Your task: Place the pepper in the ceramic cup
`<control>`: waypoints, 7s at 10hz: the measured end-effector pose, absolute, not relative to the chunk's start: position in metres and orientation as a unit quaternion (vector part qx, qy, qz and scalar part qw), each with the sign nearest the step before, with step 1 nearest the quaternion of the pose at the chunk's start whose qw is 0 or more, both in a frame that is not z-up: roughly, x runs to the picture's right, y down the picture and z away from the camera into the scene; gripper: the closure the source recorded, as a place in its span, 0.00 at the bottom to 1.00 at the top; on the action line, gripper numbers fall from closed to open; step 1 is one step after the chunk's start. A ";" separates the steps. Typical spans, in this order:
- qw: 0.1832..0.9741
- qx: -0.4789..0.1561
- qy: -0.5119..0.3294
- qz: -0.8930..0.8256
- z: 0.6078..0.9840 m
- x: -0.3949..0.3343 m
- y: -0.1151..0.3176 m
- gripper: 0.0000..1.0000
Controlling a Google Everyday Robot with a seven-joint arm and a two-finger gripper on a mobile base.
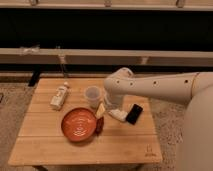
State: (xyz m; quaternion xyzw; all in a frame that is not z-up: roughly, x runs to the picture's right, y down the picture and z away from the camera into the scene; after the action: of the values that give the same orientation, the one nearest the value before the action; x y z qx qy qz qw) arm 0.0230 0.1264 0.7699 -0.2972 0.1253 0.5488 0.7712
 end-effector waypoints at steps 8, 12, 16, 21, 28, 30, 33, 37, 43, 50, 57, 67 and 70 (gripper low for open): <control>0.771 -0.297 0.125 0.549 0.770 0.023 0.126 0.20; 0.771 -0.297 0.125 0.549 0.770 0.023 0.126 0.20; 0.771 -0.297 0.125 0.549 0.770 0.023 0.126 0.20; 0.771 -0.297 0.125 0.549 0.770 0.023 0.126 0.20; 0.781 -0.303 0.129 0.531 0.795 0.026 0.135 0.20; 0.785 -0.304 0.137 0.522 0.806 0.026 0.141 0.20; 0.790 -0.303 0.161 0.508 0.821 0.028 0.151 0.20; 0.807 -0.294 0.164 0.485 0.827 0.019 0.157 0.20; 0.823 -0.299 0.167 0.454 0.837 -0.001 0.163 0.20; 0.829 -0.317 0.154 0.434 0.827 -0.029 0.169 0.20; 0.826 -0.346 0.155 0.417 0.818 -0.057 0.178 0.20; 0.789 -0.365 0.164 0.467 0.822 -0.023 0.170 0.20; 0.795 -0.365 0.166 0.456 0.817 -0.029 0.175 0.20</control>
State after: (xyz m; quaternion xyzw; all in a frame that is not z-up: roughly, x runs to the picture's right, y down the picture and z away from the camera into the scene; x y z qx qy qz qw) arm -0.0294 0.1746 0.8174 -0.3654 0.1661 0.4557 0.7945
